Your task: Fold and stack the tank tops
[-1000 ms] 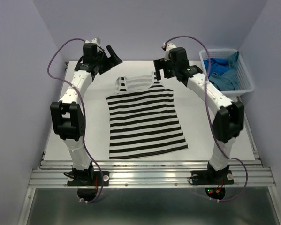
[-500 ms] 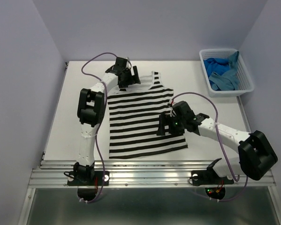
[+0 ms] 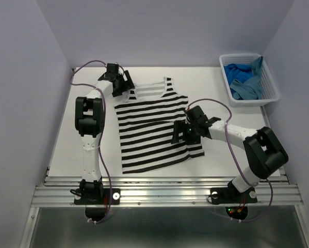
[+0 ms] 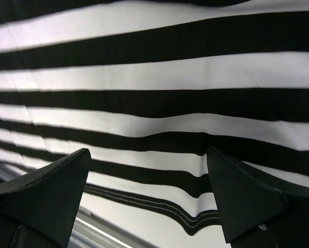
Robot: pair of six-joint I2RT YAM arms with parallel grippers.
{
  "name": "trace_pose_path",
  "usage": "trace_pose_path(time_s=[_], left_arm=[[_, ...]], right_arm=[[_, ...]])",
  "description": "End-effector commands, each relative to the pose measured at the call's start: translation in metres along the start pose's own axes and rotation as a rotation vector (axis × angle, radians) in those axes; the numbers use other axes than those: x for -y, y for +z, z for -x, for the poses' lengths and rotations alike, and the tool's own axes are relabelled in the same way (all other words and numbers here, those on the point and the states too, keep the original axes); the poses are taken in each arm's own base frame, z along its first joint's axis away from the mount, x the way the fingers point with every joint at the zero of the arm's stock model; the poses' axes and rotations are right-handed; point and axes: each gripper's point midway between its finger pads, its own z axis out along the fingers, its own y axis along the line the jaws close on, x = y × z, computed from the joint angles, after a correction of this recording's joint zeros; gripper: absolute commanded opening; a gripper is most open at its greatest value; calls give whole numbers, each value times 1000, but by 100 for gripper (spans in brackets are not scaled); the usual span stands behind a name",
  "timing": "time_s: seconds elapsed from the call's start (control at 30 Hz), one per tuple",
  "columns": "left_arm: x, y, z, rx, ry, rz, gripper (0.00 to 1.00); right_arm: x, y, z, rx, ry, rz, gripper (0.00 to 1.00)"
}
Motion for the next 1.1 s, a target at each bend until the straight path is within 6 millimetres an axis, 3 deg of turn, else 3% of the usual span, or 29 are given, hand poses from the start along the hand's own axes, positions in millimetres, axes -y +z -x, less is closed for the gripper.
trace_pose_path(time_s=[0.0, 0.03, 0.07, 0.13, 0.17, 0.2, 0.23, 0.27, 0.33, 0.37, 0.4, 0.43, 0.47, 0.5, 0.53, 0.57, 0.6, 0.7, 0.73, 0.77, 0.8, 0.83, 0.87, 0.9, 0.93, 0.97, 1.0, 1.03, 1.07], left_arm=[[-51, -21, -22, -31, -95, 84, 99], [-63, -31, -30, -30, -113, 118, 99], [-75, -36, -30, -22, -139, 140, 99], [-81, -49, -33, -2, -168, 160, 99], [-92, -52, -49, -22, -178, 200, 99], [-96, -56, -57, -30, -182, 211, 99], [-93, -67, -56, -12, -189, 205, 99], [-101, -69, -78, -31, -213, 211, 99], [-94, -80, -108, -68, -235, 138, 99], [-92, -86, -114, -68, -234, 140, 99], [-90, -92, -122, -73, -226, 136, 99], [-80, -105, -120, -48, -212, 104, 99], [-75, -110, -137, -70, -201, 80, 99], [-71, -115, -139, -65, -192, 63, 99], [-64, -126, -130, -32, -178, 41, 99], [-64, -132, -122, -6, -168, 53, 99], [-65, -136, -114, 21, -152, 66, 99], [-53, -145, -82, 88, -120, 55, 99], [-53, -138, -80, 80, -107, 58, 99], [-45, -137, -64, 98, -96, 42, 99], [-44, -133, -58, 99, -92, 49, 99], [-43, -123, -47, 91, -79, 66, 99], [-43, -117, -42, 89, -69, 75, 99], [-47, -103, -42, 68, -53, 88, 99], [-44, -99, -36, 74, -52, 84, 99], [-35, -97, -18, 100, -29, 65, 99], [-33, -92, -13, 101, -22, 64, 99], [-36, -79, -15, 78, -15, 68, 99], [-30, -77, 0, 102, 5, 56, 99]], right_arm=[[64, 15, 45, 31, 0, -171, 100], [70, 16, 54, 37, -15, -180, 100], [75, 13, 76, 55, -63, -181, 100], [87, 22, 88, 22, -95, -209, 100], [92, 22, 99, 27, -107, -228, 100], [95, 16, 126, 63, -142, -239, 100], [101, 16, 140, 80, -149, -254, 100], [107, 17, 164, 101, -176, -255, 100], [114, 32, 177, 64, -209, -230, 100], [119, 34, 187, 61, -269, -233, 100], [123, 27, 213, 100, -289, -252, 100], [126, 29, 221, 98, -319, -271, 100], [143, 36, 226, 79, -348, -307, 100], [148, 36, 233, 83, -364, -337, 100], [165, 27, 241, 79, -361, -423, 100], [165, 15, 260, 119, -371, -464, 100], [166, 4, 264, 117, -384, -491, 100], [151, -23, 273, 188, -367, -482, 100], [132, -52, 285, 284, -364, -452, 100], [134, -49, 264, 270, -318, -436, 100], [122, -56, 266, 334, -309, -411, 100], [102, -83, 264, 409, -295, -356, 100], [97, -89, 254, 425, -270, -327, 100], [94, -73, 225, 403, -196, -290, 100], [85, -75, 213, 416, -197, -272, 100], [68, -91, 205, 467, -206, -240, 100], [48, -85, 190, 470, -241, -207, 100], [49, -74, 164, 424, -245, -210, 100], [39, -76, 155, 423, -254, -185, 100]])
